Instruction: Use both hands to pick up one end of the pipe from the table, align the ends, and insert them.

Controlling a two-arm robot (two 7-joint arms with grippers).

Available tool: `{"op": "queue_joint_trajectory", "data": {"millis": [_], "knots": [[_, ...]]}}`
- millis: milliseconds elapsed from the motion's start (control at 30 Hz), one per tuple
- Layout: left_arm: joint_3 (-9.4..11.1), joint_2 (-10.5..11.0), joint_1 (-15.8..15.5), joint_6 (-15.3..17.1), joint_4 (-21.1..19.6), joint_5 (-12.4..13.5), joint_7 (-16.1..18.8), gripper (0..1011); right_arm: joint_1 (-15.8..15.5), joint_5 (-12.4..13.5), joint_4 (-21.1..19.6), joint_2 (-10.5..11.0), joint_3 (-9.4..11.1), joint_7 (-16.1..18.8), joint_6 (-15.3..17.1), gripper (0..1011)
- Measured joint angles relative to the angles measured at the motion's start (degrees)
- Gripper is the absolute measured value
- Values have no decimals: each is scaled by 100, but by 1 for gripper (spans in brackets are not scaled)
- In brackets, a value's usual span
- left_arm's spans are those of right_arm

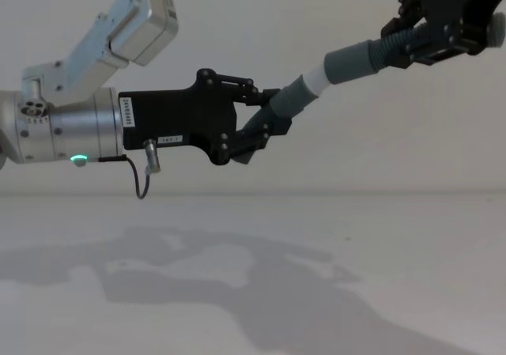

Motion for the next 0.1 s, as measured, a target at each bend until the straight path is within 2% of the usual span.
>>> {"op": "queue_joint_trajectory", "data": {"millis": [100], "knots": [[0,0,0,0,0,0,0,325,0,0,0,0,0,1,1,223]]}}
